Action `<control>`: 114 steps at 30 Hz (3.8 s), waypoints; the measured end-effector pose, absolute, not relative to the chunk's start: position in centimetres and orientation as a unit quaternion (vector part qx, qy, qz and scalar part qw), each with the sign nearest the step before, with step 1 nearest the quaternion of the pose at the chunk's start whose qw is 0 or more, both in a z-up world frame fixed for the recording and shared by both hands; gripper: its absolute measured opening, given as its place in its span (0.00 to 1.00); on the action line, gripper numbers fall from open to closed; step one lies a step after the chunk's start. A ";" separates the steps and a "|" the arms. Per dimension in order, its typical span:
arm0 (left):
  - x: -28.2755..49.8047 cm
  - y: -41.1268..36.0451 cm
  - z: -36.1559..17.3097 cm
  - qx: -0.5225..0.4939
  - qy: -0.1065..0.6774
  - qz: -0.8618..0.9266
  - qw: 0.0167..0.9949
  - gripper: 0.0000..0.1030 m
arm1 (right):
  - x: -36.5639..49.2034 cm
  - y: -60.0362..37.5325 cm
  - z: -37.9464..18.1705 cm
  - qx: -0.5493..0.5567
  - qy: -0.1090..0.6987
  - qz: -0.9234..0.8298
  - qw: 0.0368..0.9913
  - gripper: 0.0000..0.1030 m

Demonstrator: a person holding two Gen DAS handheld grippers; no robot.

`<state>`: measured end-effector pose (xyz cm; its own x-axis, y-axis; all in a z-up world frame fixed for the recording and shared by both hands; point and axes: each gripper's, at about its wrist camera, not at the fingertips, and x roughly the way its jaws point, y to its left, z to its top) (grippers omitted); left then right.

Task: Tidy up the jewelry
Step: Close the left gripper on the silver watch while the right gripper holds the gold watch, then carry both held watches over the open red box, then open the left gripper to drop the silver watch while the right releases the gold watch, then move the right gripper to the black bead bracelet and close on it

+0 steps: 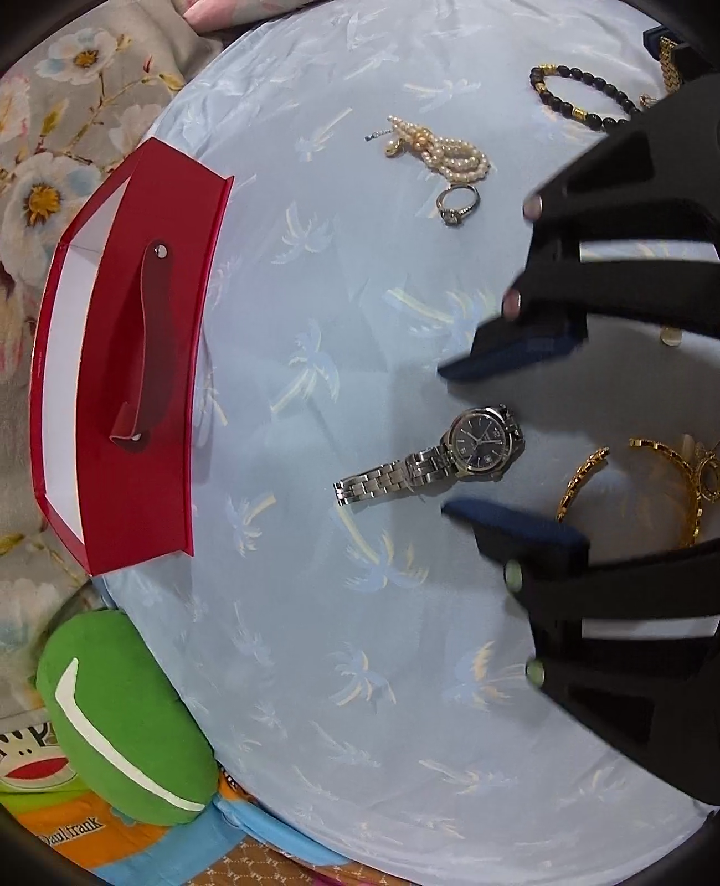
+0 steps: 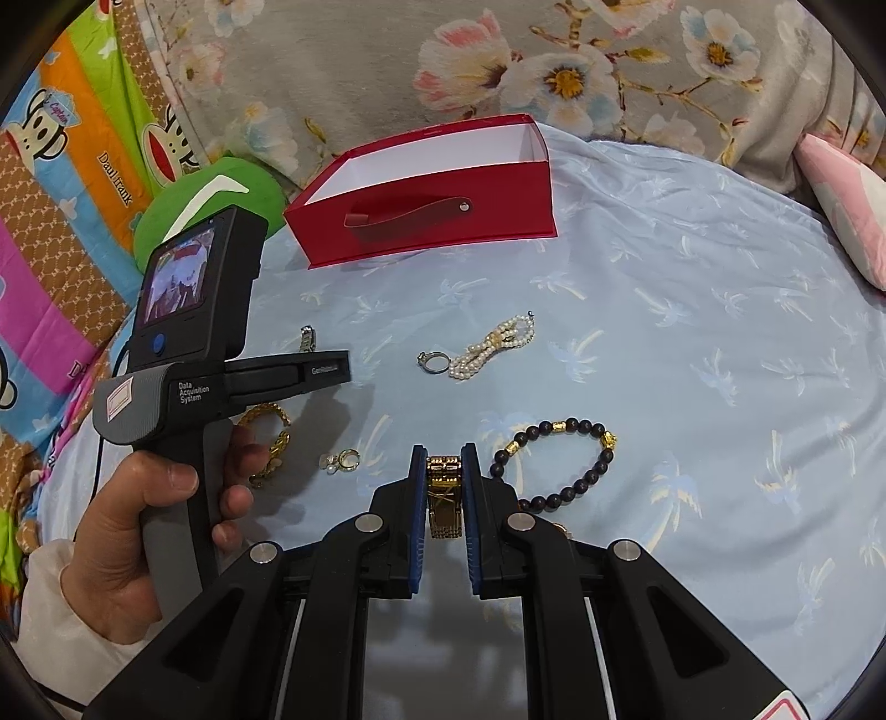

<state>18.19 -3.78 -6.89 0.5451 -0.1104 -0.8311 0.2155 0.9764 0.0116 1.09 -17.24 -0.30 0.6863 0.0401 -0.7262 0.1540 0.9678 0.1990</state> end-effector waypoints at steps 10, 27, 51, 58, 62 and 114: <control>16.1 -2.4 -4.2 0.024 0.449 -0.135 0.883 0.22 | 0.9 -17.5 0.5 0.121 0.386 -0.033 0.914 0.10; 13.0 4.5 13.9 0.021 0.293 -0.149 0.944 0.23 | 3.1 -20.8 13.9 0.088 0.278 -0.035 0.956 0.10; 40.6 -7.0 13.6 0.025 0.325 -0.132 0.936 0.23 | 37.2 -28.3 11.8 0.180 0.316 0.019 0.931 0.10; 46.1 -8.7 7.9 0.055 0.361 -0.087 0.927 0.23 | 42.5 -28.1 6.3 0.153 0.367 0.003 0.917 0.10; 47.9 -8.9 6.1 0.057 0.375 -0.079 0.922 0.23 | 44.1 -28.1 4.3 0.145 0.389 -0.005 0.910 0.10; 11.9 6.4 2.5 -0.026 0.364 -0.082 0.928 0.81 | -2.2 -17.2 4.1 0.116 0.345 0.050 0.930 0.47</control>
<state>11.94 6.44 2.55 0.7219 -0.1706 -0.6707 0.1330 0.9853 -0.1075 -2.18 -17.17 4.11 0.7563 0.1741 -0.6306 -0.0136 0.9679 0.2509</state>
